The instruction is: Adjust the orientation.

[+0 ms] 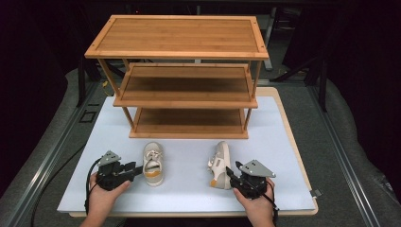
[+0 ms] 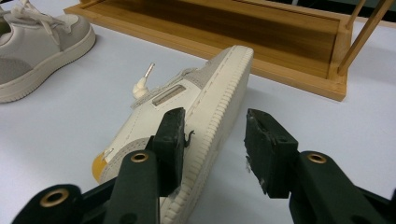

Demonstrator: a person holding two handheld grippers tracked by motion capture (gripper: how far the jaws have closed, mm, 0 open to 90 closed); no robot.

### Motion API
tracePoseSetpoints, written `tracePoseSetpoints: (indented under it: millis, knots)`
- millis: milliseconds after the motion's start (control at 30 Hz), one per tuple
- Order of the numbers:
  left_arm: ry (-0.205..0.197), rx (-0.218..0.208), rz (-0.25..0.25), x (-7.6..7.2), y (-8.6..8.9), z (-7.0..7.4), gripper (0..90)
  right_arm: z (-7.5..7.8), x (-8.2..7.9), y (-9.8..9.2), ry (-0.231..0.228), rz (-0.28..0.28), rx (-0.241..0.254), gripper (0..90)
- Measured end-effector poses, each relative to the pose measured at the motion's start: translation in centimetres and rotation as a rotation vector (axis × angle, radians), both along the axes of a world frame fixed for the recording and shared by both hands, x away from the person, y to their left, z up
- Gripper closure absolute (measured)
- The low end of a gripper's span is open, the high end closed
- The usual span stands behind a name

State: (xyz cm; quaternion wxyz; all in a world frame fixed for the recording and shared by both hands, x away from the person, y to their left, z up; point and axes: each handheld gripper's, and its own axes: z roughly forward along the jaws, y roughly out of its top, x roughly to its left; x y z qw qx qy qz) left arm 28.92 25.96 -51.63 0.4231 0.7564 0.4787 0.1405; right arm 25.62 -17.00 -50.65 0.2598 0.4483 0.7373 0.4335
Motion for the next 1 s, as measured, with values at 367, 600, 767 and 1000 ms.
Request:
tracePoseSetpoints:
  millis: [367,600,767,1000]
  knots:
    - [-0.047,-0.065,0.017,-0.5,0.1,1.1,52.3,0.1,0.0,-0.5,0.018,-0.033,0.000,60.8]
    - [-0.054,-0.093,0.016,-0.5,0.1,1.3,51.5,0.1,0.1,-1.0,0.035,-0.050,0.013,61.0]
    - [-0.050,-0.089,0.005,-0.5,-0.2,1.3,51.3,0.1,0.1,-1.2,0.043,-0.061,0.015,61.5]
    - [-0.042,-0.086,-0.015,-0.2,-0.7,1.1,51.1,0.1,0.0,-1.9,0.060,-0.108,0.002,64.3]
